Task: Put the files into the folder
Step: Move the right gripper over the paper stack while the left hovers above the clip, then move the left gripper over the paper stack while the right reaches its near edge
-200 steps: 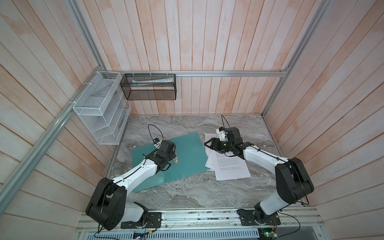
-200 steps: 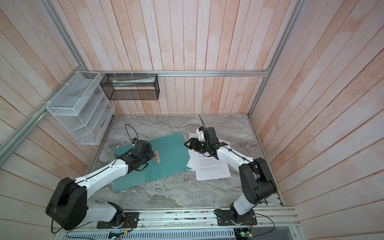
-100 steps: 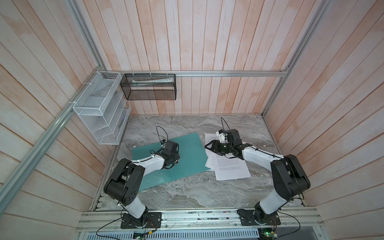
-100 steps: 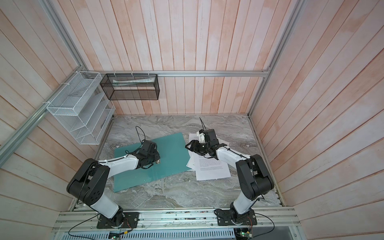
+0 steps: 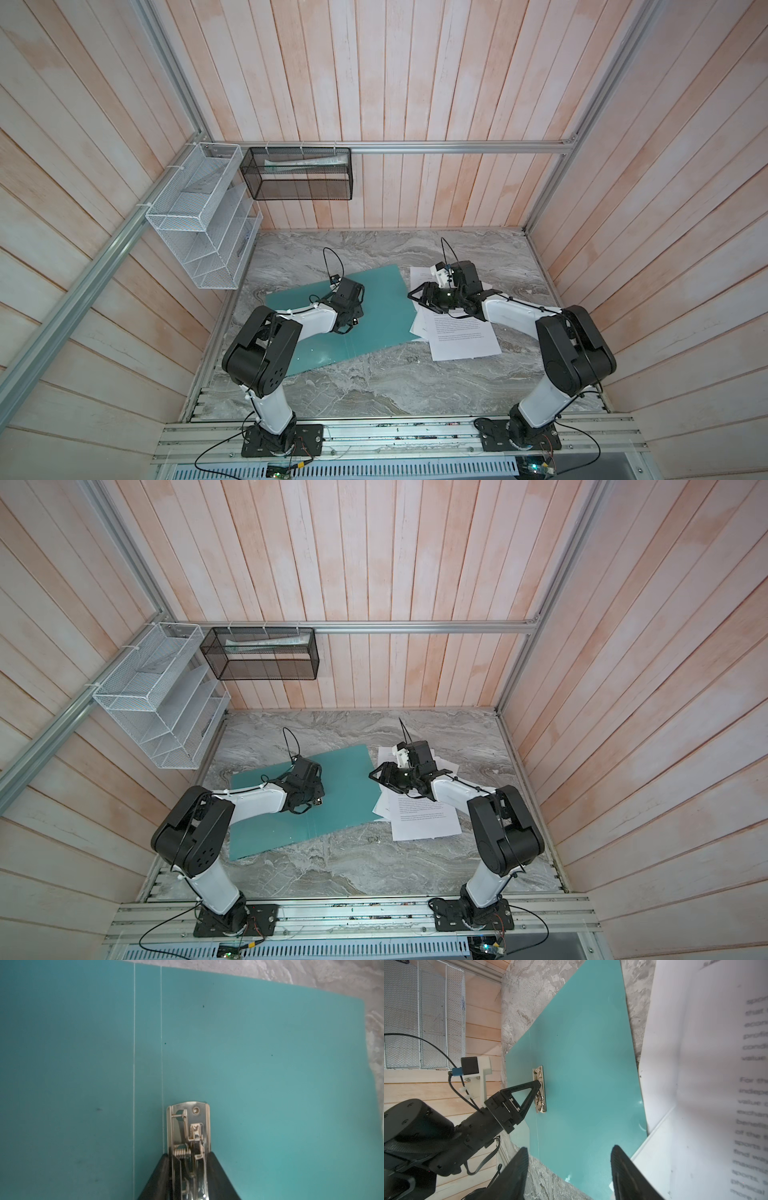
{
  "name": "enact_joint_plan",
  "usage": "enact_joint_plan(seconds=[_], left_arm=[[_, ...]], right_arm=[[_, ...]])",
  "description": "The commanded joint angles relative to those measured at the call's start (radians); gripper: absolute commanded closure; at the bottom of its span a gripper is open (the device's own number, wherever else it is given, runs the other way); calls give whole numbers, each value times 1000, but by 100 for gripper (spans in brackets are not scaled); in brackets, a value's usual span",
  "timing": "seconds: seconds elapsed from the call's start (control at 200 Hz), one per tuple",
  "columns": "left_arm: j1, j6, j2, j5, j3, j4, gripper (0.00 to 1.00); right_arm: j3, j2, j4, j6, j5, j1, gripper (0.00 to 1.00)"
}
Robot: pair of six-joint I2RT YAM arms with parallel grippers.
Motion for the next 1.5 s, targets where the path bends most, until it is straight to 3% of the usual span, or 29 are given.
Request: enact_joint_plan(seconds=[0.0,0.205,0.43,0.56,0.67,0.78,0.86,0.99,1.135,1.24,1.356,1.496], left_arm=[[-34,77,41,-15,19,-23,70],[-87,138,81,-101,71,-63,73],[-104,152,87,-103,106,-75,74],[-100,135,63,-112,111,-94,63],[-98,160,27,-123,146,-134,49],[-102,183,-34,-124,206,-176,46],[-120,199,-79,-106,249,-188,46],[-186,215,-102,-39,326,-167,46],[-274,185,-30,130,416,-98,46],[-321,164,59,218,480,-50,46],[-356,142,144,267,510,-8,47],[-360,117,229,331,526,38,48]], right_arm=[[-23,-15,31,15,-22,-7,39],[-47,-31,41,24,-21,-9,39],[-65,-58,42,23,-20,-22,39],[-64,-93,-7,-16,7,-79,39],[-42,-165,-135,-155,169,-114,38],[-76,-298,-238,-247,410,-153,36],[-122,-387,-281,-269,457,-244,35],[-187,-487,-353,-282,415,-443,35],[-324,-596,-291,-210,435,-552,37],[-422,-618,-212,-170,310,-656,38],[-485,-613,-157,-153,212,-709,39],[-513,-599,-148,-168,184,-722,40]])
